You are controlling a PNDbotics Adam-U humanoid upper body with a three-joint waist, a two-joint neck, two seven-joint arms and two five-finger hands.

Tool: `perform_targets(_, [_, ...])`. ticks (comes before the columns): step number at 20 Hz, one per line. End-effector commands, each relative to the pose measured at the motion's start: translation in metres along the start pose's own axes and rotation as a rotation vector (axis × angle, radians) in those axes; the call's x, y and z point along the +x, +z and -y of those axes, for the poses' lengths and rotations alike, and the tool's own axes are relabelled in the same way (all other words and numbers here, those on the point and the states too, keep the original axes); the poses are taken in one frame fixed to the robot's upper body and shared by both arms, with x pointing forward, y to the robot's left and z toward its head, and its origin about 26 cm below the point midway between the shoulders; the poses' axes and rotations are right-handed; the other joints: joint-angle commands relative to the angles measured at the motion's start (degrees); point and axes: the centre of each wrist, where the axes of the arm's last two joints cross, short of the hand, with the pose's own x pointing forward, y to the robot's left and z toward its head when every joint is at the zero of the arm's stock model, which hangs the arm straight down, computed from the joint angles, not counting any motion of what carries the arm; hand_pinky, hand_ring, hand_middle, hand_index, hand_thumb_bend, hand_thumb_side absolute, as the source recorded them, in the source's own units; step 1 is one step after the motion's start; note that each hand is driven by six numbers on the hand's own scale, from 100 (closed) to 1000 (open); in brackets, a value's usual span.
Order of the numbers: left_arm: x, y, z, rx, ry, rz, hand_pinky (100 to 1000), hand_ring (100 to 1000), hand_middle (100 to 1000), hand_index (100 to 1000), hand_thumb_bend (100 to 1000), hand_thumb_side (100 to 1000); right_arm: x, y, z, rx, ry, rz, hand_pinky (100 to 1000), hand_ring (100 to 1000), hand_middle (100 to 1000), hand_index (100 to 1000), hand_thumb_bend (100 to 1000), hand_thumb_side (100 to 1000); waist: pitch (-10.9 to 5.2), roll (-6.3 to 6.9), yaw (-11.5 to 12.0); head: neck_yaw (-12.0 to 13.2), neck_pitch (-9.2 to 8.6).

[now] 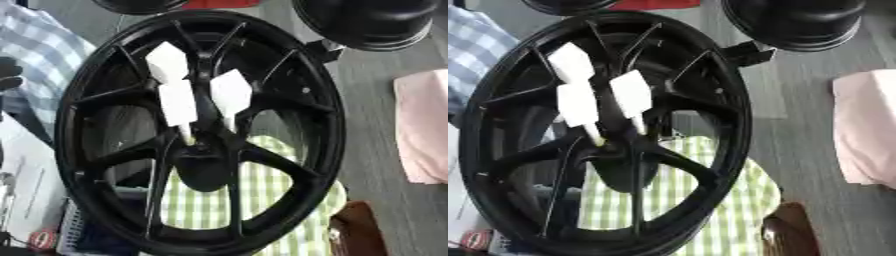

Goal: Pull the pin out of the wheel hub.

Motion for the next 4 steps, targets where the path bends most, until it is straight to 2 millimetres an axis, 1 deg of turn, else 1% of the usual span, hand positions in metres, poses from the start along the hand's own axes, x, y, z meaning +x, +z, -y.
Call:
perform_targets(1, [0.006,-0.003,0.000,-0.009,0.008,0.027,710,670,597,761,100,693,0.024,-0.007,0.008,0.006,-0.011,0.083,904,832,723,767,114,423,-1.28,-0.11,0.30,-0.44,0.05])
perform_targets(2, [0.006,-0.003,0.001,-0.010,0.008,0.027,710,670,597,761,100,709,0.029,-0.009,0.008,0.019,-0.023,0.101,907,831,717,764,205,469,-1.30,-0.14,0.41,-0.48,0.08])
perform_targets(3, [0.007,-0.003,0.001,-0.011,0.009,0.029,710,670,597,761,100,692,0.036,-0.011,0.007,0.035,-0.034,0.132,909,830,718,763,100,428,-1.33,-0.21,0.63,-0.60,0.17])
perform_targets(4, [0.007,-0.003,0.001,-0.013,0.010,0.030,710,671,597,761,100,693,0.041,-0.013,0.007,0.051,-0.047,0.157,911,828,715,761,100,430,-1.35,-0.27,0.80,-0.68,0.22])
